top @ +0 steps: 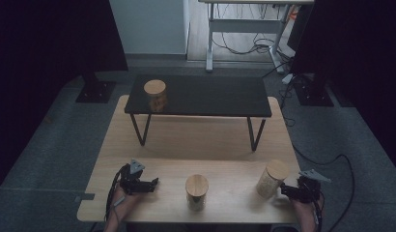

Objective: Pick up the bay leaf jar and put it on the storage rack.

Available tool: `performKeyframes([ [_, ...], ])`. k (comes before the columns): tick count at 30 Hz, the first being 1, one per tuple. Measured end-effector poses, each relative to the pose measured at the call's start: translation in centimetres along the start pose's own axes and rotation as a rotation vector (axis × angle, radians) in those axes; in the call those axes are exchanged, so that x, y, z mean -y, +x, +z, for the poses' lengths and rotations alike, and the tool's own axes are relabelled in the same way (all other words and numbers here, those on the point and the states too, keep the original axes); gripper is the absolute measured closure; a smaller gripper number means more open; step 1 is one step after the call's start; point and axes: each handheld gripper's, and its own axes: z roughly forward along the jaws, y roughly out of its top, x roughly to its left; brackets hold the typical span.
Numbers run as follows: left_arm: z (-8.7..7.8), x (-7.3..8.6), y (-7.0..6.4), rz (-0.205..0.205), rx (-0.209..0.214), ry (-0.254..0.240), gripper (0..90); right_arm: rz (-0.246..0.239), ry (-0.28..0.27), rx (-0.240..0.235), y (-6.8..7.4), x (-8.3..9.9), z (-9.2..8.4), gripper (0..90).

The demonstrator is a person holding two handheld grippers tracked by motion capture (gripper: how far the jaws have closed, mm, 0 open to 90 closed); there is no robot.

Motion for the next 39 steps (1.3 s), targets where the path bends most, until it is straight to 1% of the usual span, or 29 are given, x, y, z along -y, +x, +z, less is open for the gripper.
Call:
performKeyframes([
  [4, 0.0, 0.0, 0.0, -0.001, -0.002, 0.002, 4.6, -0.007, -0.017, -0.003, 0.1, 0.0, -0.4, 4.2],
  [12, 0.0, 0.0, 0.0, -0.001, -0.002, 0.002, 4.5, 0.020, -0.064, -0.005, 0.1, 0.0, -1.3, 4.2],
  [15, 0.0, 0.0, 0.0, 0.000, -0.003, 0.002, 4.5, 0.022, -0.073, -0.004, 0.0, 0.2, -1.8, 4.5],
  [21, 0.0, 0.0, 0.0, -0.003, -0.005, 0.002, 4.4, 0.031, -0.090, -0.021, -0.1, 0.7, -2.6, 5.0],
  [27, 0.0, 0.0, 0.0, -0.005, -0.008, 0.003, 4.4, 0.022, -0.115, -0.047, 0.1, 0.8, -3.6, 5.6],
  [35, 0.0, 0.0, 0.0, -0.006, -0.009, 0.003, 4.4, 0.009, -0.131, -0.087, 0.6, 1.0, -4.8, 5.5],
  [39, 0.0, 0.0, 0.0, -0.007, -0.011, 0.003, 4.3, -0.013, -0.137, -0.097, 1.1, 1.0, -5.1, 5.5],
])
